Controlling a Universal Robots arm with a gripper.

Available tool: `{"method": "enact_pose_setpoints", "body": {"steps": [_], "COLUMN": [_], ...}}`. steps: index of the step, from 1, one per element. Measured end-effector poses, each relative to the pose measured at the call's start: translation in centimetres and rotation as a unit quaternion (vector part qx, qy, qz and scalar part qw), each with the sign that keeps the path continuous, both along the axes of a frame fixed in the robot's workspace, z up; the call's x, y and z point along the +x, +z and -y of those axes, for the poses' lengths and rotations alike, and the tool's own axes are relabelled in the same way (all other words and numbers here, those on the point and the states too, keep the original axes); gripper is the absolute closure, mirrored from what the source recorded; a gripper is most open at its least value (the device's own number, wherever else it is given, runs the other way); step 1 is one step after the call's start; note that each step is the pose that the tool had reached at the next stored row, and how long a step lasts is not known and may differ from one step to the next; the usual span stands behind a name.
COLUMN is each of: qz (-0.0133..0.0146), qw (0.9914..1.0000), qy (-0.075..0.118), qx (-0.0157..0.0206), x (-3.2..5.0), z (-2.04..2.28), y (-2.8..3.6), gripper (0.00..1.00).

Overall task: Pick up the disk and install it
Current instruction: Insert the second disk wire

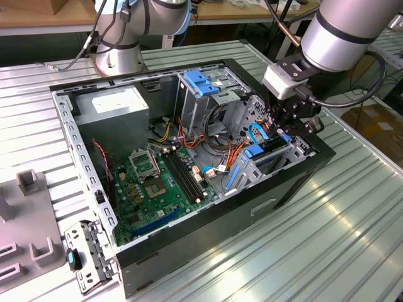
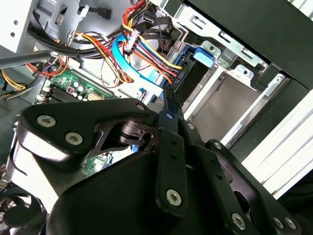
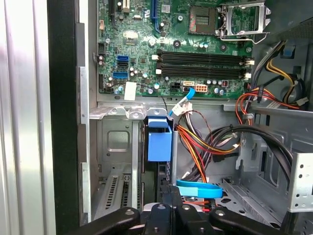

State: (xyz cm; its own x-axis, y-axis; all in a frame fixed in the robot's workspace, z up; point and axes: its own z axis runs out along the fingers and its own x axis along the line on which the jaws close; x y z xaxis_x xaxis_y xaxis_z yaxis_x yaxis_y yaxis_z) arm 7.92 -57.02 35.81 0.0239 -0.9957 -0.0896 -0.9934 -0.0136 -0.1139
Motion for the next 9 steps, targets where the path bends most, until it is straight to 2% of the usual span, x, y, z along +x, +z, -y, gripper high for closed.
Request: {"method": "enact_pose_setpoints", "body": {"steps": [9], "qz": [0.0000], "qw": [1.00000], "qy": [0.000], "qx": [0.0000], "x": [0.00], "z": [0.00], "y": [0.12], "gripper": [0.89]}}
